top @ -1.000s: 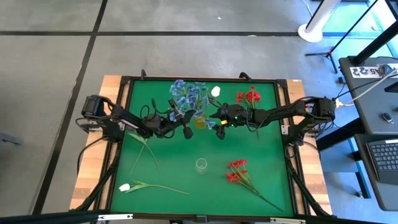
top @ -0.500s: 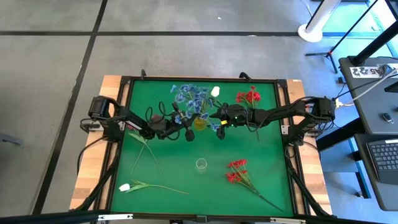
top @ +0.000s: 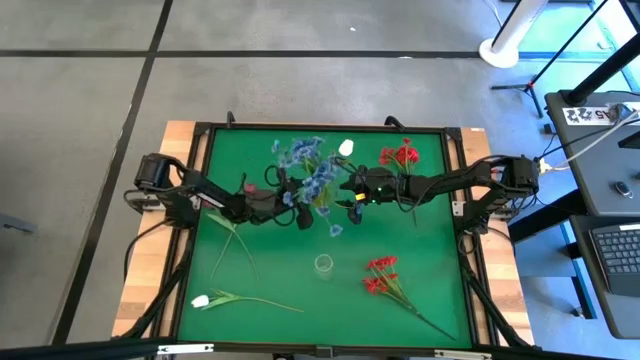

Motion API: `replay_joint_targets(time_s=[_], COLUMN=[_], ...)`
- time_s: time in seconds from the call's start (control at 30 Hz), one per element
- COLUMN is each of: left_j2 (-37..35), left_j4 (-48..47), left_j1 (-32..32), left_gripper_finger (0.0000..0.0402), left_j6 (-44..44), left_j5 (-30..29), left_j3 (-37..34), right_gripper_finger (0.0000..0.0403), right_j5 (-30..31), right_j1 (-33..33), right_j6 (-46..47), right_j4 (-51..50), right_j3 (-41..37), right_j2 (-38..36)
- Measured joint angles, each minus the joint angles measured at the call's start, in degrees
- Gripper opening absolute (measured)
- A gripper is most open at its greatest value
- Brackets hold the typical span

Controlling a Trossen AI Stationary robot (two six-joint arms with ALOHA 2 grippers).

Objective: Sort flowers into vase by color
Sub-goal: Put the blue flowers into the yellow flower vase, then put the bottom red flowers into the transparent flower vase

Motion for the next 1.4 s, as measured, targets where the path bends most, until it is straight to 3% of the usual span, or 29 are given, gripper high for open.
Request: replay_joint_targets(time_s=[0.27,0.67,0.83,1.03,1.23,1.4], left_j2=[-9.22,-28.44,-36.52,-42.62,-45.02,-44.36], left_j4=[-13.87,-47.0,-59.1,-72.31,-85.63,-91.92], left_j1=[0.0,-2.59,-4.63,-6.6,-6.62,-6.67], left_gripper_finger=[0.0236,0.024,0.0236,0.0222,0.0218,0.0218], left_j6=[-4.19,-16.67,-25.38,-32.77,-41.09,-45.09], left_j5=[-0.87,1.39,8.24,10.6,16.26,22.72], left_j3=[0.0,0.0,0.0,0.0,0.0,-0.02], right_gripper_finger=[0.0261,0.0261,0.0261,0.0261,0.0261,0.0261], right_j5=[0.0,0.0,0.24,3.95,8.67,6.65], right_j1=[0.0,-0.31,-2.02,-1.86,-1.88,-1.16], right_j6=[0.0,-2.3,-3.15,-3.05,1.23,7.14], right_j4=[-0.05,-3.97,-19.29,-38.56,-52.89,-59.05], right_j3=[0.0,0.12,2.58,5.86,6.04,6.08], right_j2=[0.0,-0.68,-4.91,-12.09,-19.01,-24.04])
